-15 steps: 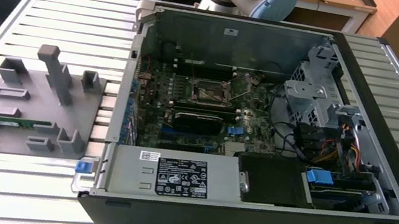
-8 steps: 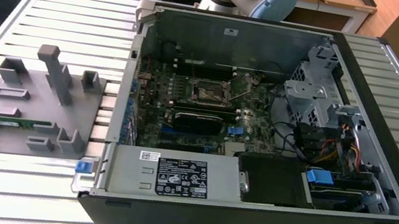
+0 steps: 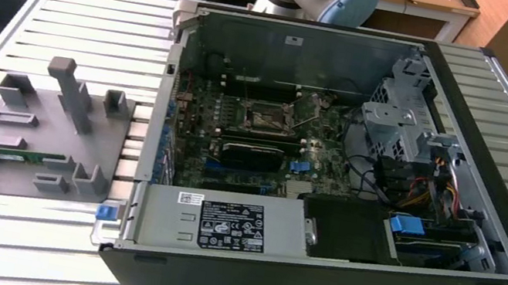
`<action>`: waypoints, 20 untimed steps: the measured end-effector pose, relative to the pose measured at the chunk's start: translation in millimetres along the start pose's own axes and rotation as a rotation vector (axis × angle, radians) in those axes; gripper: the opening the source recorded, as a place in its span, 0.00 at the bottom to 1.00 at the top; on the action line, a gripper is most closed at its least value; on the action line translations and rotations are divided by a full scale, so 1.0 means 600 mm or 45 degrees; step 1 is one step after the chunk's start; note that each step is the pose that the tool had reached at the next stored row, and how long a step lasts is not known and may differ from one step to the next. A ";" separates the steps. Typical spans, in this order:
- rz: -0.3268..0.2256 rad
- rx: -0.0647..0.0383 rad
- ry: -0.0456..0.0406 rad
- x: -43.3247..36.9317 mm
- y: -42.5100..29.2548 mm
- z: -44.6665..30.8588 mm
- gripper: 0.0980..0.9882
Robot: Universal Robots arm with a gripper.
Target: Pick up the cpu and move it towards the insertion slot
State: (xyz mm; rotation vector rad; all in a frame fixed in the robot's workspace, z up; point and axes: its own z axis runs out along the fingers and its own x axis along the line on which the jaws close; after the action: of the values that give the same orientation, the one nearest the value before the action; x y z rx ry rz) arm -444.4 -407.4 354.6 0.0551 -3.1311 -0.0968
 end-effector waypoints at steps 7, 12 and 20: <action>0.001 0.000 0.000 0.000 0.001 -0.017 0.48; 0.002 0.000 0.000 0.000 0.002 -0.030 0.48; 0.003 0.000 0.000 0.000 0.004 -0.055 0.48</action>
State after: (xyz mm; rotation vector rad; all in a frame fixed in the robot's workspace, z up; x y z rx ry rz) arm -444.4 -407.0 387.6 0.0508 -3.1314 -0.0969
